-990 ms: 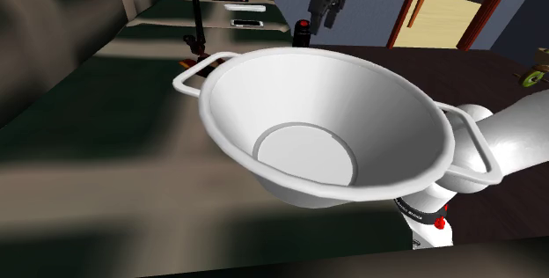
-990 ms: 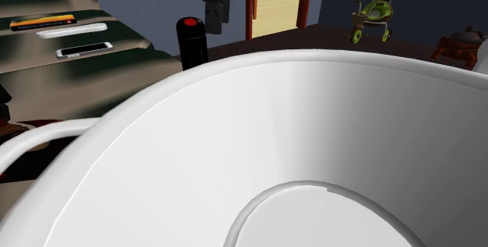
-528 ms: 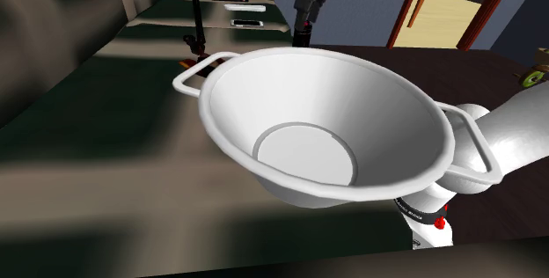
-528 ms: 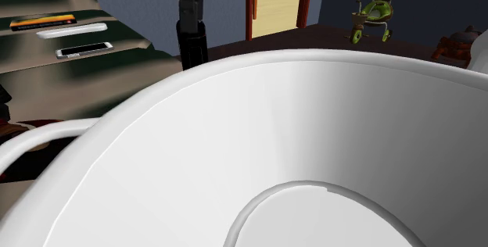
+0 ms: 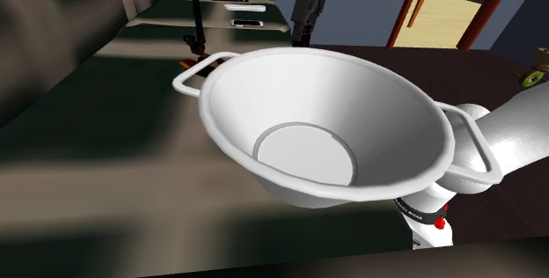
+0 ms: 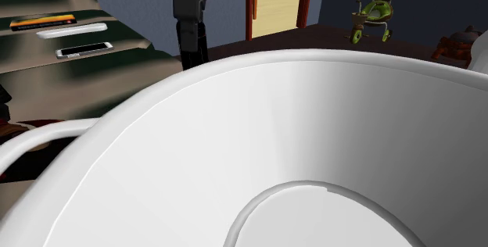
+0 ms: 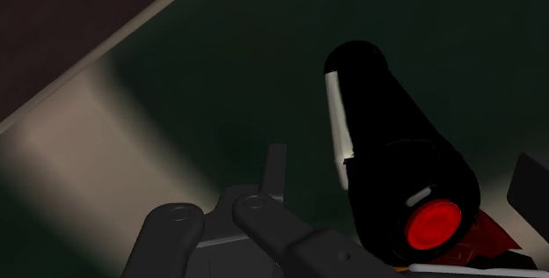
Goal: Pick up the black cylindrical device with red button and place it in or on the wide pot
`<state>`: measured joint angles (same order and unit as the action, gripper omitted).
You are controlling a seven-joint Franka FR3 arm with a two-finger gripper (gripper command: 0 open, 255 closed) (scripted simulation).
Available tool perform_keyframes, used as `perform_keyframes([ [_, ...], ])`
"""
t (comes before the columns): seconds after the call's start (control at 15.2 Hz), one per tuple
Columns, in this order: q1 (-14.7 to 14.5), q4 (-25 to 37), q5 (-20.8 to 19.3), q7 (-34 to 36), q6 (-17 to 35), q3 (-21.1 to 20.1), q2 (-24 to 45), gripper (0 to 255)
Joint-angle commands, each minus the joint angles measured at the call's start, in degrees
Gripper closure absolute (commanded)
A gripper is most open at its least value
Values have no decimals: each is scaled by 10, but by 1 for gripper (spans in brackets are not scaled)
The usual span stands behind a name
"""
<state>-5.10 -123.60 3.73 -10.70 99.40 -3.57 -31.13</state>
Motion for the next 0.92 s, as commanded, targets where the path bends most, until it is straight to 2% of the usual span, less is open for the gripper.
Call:
perform_keyframes([
  [0.0,0,-1,0,0,1,0,0,0],
  [0.13,0,0,0,0,0,0,0,0],
  [0.2,0,0,0,0,0,0,0,255],
  [0.86,0,8,0,0,-7,0,1,255],
])
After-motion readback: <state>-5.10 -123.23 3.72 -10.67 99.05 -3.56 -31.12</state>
